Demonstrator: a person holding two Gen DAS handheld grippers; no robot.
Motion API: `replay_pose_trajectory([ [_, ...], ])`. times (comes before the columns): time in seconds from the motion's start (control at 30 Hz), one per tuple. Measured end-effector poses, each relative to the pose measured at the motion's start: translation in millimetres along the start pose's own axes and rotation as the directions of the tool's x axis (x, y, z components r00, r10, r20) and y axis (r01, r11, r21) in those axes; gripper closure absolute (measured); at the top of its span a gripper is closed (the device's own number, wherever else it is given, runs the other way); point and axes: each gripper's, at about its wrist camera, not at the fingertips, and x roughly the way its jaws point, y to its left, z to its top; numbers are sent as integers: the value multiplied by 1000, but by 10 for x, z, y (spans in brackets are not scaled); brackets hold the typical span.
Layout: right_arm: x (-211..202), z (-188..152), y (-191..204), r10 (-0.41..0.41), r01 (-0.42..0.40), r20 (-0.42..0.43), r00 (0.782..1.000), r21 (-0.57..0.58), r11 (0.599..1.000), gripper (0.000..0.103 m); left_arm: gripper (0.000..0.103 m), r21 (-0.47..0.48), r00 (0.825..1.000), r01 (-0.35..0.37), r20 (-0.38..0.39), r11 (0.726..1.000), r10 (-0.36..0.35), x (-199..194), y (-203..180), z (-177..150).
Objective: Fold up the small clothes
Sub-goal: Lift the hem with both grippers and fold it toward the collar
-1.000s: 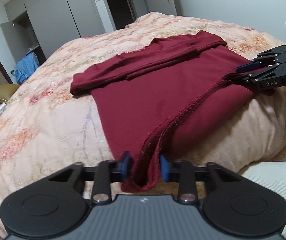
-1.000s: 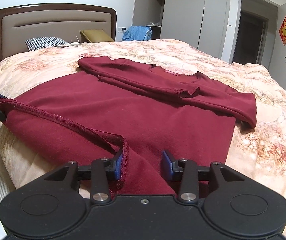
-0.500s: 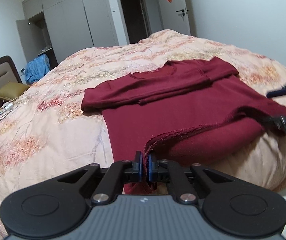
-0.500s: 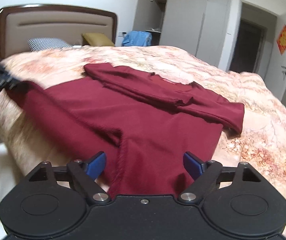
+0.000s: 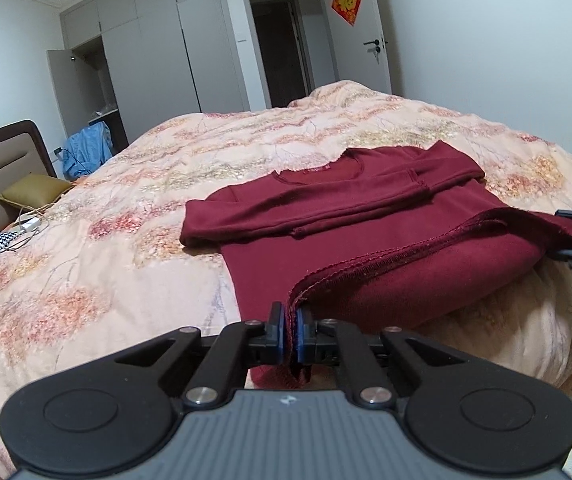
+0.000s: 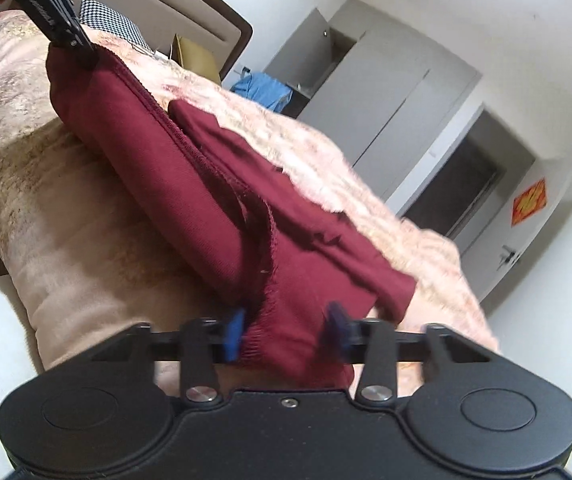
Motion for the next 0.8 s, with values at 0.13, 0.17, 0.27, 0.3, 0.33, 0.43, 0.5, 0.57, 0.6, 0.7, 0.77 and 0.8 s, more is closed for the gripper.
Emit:
replay_pose_trajectory([
  [0.13,-204,44,-75,-30,30,35,999,16,999,83,97,-7,999,-17,29,1000,17,-127,-6,-29],
  [0.17,-250,52,-111,-43,41,40,998,28,999,85,97,-12,999,-20,38,1000,21,-169,-4,-38],
  [0.27,-419,61,-240,-68,61,67,995,91,994,90,97,-26,996,-35,80,999,37,-322,-14,-75],
  [0.3,-474,66,-275,-75,66,77,994,114,991,93,98,-32,994,-41,97,999,44,-380,-18,-90],
  [0.33,-536,65,-306,-81,69,89,993,133,989,94,98,-38,992,-44,115,998,48,-440,-23,-104],
  [0.43,-691,81,-341,-101,83,115,988,154,985,96,98,-43,984,-56,166,998,62,-624,-60,-137],
  [0.5,-800,89,-353,-123,99,136,983,167,981,97,98,-45,978,-67,195,997,75,-744,-91,-156],
  [0.57,-919,96,-370,-144,114,160,977,184,976,97,98,-52,971,-73,222,996,83,-876,-118,-179],
  [0.6,-993,103,-367,-154,121,171,973,189,974,97,98,-55,969,-74,232,996,85,-949,-130,-188],
  [0.7,-1216,117,-396,-161,121,187,969,205,971,97,98,-75,965,-70,248,995,86,-1184,-177,-229],
  [0.77,-1416,137,-436,-156,109,199,968,228,967,97,98,-93,960,-69,265,993,92,-1392,-206,-257],
  [0.8,-1537,156,-464,-155,102,207,966,245,964,97,98,-104,956,-68,276,992,95,-1503,-219,-266],
])
